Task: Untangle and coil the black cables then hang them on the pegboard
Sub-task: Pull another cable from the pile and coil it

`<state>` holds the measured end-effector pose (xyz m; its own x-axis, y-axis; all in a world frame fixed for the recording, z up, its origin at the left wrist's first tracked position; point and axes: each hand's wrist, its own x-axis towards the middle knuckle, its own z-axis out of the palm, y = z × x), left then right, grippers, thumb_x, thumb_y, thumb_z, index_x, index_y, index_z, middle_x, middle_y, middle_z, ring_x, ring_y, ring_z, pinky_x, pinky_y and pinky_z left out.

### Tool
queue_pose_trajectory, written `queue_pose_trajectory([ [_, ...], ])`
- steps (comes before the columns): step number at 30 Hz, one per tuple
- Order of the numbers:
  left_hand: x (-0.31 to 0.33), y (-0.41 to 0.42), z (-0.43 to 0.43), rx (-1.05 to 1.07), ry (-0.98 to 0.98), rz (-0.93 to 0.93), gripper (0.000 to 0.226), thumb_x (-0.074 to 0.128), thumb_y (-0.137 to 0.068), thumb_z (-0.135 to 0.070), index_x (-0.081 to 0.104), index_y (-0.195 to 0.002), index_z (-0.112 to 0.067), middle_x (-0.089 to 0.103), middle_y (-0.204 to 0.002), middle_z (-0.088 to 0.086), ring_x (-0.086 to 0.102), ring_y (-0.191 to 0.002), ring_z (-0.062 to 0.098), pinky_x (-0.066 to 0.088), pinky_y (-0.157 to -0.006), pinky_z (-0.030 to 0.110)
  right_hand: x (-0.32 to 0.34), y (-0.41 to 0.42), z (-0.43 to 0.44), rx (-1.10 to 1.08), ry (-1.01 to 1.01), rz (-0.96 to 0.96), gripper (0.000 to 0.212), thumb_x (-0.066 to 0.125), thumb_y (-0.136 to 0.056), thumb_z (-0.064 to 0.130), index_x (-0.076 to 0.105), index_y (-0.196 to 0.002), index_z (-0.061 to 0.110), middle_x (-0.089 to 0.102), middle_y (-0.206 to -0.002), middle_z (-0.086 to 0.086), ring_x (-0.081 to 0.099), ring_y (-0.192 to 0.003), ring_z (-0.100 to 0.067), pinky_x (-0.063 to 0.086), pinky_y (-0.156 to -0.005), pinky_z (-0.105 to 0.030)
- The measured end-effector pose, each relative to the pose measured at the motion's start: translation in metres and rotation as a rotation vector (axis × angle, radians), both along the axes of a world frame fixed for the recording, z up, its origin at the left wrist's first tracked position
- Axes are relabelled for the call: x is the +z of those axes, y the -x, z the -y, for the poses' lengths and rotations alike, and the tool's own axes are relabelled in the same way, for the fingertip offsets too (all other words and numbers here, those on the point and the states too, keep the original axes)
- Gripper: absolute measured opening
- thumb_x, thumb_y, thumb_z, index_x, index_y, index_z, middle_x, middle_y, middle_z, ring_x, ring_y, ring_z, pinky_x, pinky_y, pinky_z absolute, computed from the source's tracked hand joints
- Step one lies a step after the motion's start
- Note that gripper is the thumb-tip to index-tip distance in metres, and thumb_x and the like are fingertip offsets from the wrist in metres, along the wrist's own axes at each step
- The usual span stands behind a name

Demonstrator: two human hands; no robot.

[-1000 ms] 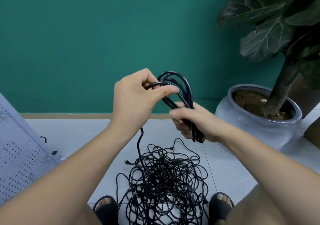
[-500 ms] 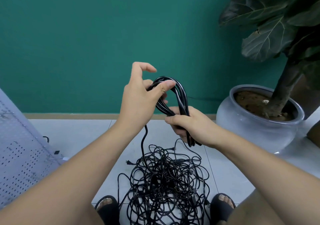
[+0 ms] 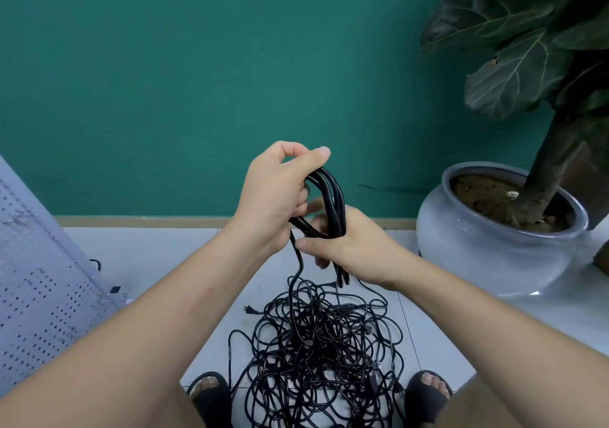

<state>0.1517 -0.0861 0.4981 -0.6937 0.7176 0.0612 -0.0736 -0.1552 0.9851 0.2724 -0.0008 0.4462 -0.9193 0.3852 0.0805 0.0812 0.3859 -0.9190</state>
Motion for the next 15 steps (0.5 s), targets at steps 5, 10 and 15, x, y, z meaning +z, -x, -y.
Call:
queue_pose_trajectory([
  [5, 0.000, 0.000, -0.008, 0.048, 0.007, 0.029, 0.025, 0.071, -0.092, -0.005, 0.049, -0.090, -0.017, 0.032, -0.057, -0.007, 0.018, -0.047, 0.015, 0.016, -0.046, 0.027, 0.002, 0.002, 0.010, 0.028, 0.000, 0.048, 0.015, 0.082, -0.087, 0.023, 0.069, -0.083, 0.017, 0.046, -0.074, -0.007, 0.039, -0.069, -0.021, 0.034, -0.068, -0.041],
  [10, 0.004, 0.002, -0.009, 0.087, 0.026, 0.027, 0.024, 0.060, -0.086, 0.003, 0.048, -0.080, -0.018, 0.033, -0.062, -0.004, 0.019, -0.047, 0.014, 0.019, -0.043, 0.024, 0.003, 0.008, 0.019, -0.110, -0.148, 0.164, 0.023, 0.071, -0.092, 0.024, 0.065, -0.090, 0.001, 0.045, -0.068, -0.001, 0.040, -0.062, -0.018, 0.034, -0.060, -0.037],
  [15, 0.003, 0.002, -0.010, 0.140, 0.038, -0.023, 0.019, 0.061, -0.085, -0.001, 0.051, -0.085, -0.017, 0.034, -0.062, -0.003, 0.021, -0.047, 0.016, 0.022, -0.044, 0.024, 0.004, 0.008, 0.022, -0.138, -0.083, 0.150, 0.031, 0.067, -0.096, 0.020, 0.043, -0.080, 0.010, 0.039, -0.068, -0.001, 0.033, -0.065, -0.017, 0.028, -0.063, -0.038],
])
